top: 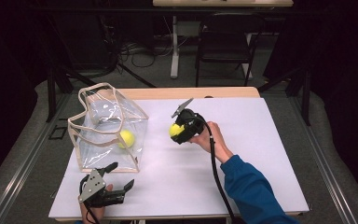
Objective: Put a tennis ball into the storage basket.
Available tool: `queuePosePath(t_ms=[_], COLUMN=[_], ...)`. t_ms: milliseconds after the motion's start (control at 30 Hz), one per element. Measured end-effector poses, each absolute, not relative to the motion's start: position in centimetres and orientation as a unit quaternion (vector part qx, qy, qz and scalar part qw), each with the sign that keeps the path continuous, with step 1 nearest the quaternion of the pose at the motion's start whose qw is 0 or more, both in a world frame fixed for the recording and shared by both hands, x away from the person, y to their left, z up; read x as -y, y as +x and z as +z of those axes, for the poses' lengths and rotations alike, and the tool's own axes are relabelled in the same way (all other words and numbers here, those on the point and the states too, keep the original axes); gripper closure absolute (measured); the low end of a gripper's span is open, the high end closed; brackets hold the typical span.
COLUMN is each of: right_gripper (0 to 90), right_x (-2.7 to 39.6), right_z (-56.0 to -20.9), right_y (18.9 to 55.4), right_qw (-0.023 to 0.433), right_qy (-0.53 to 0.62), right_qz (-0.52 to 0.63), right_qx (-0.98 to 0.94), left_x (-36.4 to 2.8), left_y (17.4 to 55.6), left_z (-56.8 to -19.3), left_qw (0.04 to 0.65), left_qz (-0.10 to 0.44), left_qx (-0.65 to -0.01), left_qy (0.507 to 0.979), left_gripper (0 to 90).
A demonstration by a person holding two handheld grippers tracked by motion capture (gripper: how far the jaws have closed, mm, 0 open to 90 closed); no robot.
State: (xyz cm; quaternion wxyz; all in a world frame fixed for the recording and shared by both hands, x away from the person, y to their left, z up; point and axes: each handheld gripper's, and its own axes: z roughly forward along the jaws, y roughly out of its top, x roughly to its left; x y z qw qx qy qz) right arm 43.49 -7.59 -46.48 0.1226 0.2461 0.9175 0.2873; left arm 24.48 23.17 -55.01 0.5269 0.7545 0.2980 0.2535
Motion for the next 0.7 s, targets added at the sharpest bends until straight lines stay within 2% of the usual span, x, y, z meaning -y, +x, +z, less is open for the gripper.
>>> queuePosePath(t_ms=[700], right_gripper=[26.7], right_x=[6.4], right_z=[-46.1], right_y=[42.7], right_qw=[0.118], right_qy=[0.228], right_qz=[0.284], right_qx=[-0.924], left_x=[-23.2], left_y=[24.5], left_z=[-55.0], left_qw=[0.528], left_qz=[0.252], left_qx=[-0.299], left_qy=[0.754], left_gripper=[16.0])
